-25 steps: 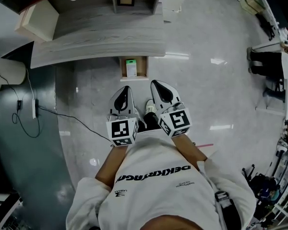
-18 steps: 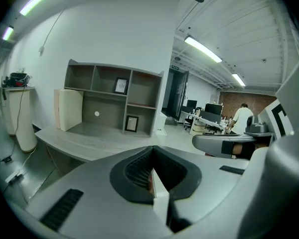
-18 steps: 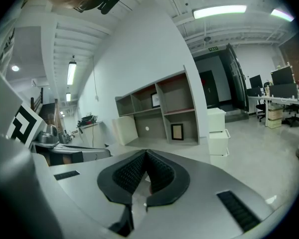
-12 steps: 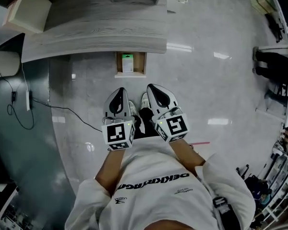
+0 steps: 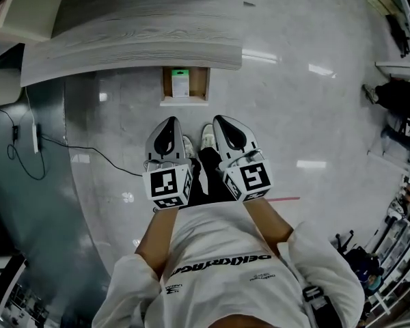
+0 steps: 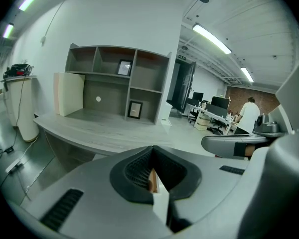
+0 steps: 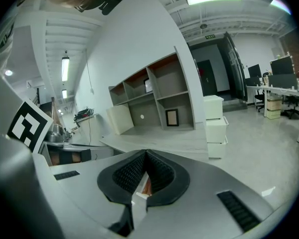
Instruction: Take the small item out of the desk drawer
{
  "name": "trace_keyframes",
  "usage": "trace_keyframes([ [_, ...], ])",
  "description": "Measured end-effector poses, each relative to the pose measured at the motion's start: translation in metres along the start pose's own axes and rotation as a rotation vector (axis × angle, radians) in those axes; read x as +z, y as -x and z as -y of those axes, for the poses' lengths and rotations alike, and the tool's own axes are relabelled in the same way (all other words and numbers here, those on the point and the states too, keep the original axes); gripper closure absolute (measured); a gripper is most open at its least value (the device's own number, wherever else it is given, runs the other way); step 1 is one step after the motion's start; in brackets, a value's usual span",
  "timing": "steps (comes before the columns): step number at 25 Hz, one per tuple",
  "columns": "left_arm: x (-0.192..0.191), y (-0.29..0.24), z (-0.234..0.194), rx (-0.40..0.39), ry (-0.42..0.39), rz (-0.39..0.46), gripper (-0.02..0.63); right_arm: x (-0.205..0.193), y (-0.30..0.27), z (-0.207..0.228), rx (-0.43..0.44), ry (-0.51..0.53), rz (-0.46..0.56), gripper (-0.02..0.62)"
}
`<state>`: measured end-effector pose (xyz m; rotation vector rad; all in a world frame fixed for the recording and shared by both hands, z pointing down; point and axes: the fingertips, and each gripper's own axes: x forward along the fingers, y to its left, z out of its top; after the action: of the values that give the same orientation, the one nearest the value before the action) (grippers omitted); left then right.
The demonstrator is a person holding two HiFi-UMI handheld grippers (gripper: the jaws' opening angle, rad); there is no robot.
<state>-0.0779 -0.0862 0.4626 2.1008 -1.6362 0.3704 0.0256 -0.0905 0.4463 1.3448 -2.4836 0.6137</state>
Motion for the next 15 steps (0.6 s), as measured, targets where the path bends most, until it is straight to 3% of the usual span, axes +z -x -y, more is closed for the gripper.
trace_keyframes([
  [15, -0.052, -0.060, -0.022, 0.037, 0.046, -0.113, 0.589, -0.053, -0.034, 0.024, 0.003, -0.026, -0.074, 0.565],
])
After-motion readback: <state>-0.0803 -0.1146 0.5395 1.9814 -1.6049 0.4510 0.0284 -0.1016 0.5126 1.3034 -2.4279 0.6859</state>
